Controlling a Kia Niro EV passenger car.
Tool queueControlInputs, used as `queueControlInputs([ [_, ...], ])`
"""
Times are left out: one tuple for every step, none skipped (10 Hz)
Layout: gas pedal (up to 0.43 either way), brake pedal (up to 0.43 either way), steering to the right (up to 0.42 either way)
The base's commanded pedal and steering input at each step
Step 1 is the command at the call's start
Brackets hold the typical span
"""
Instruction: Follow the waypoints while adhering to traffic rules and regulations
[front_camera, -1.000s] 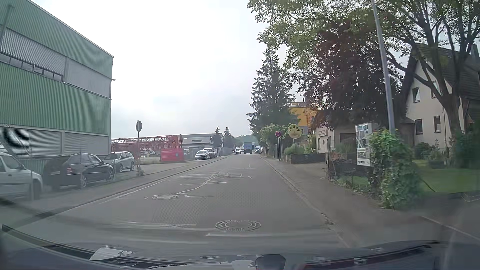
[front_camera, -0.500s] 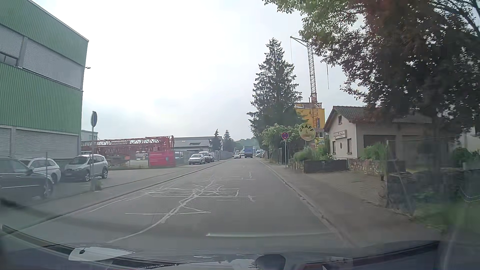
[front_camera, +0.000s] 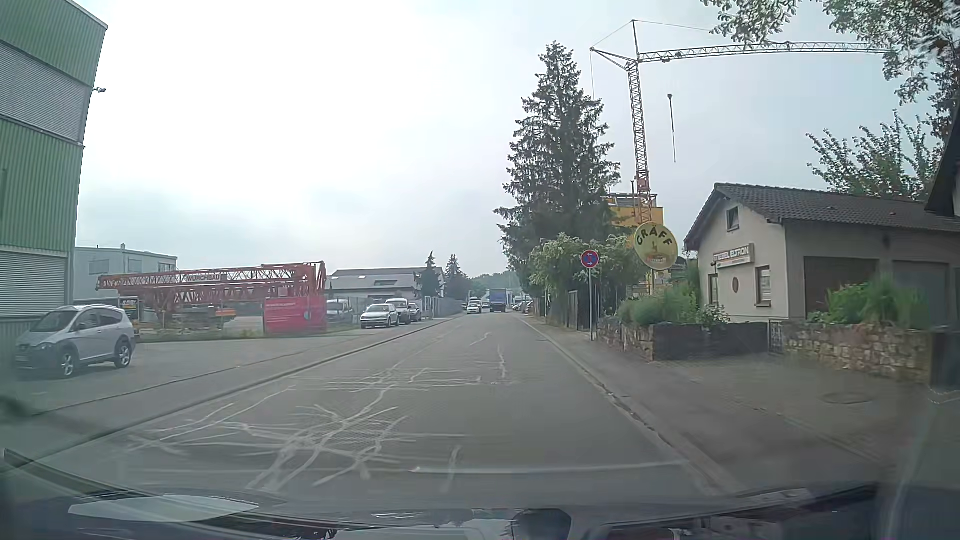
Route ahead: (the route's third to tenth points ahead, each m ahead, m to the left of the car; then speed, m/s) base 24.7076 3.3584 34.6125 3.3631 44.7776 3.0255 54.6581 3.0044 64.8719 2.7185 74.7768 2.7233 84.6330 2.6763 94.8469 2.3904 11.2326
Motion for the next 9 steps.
queueControlInputs([
  [0.169,0.0,-0.003],
  [0.169,0.0,-0.002],
  [0.157,0.0,-0.002],
  [0.15,0.0,-0.002],
  [0.138,0.0,0.001],
  [0.138,0.0,0.003],
  [0.13,0.0,0.003],
  [0.13,0.0,0.003],
  [0.118,0.0,0.003],
])
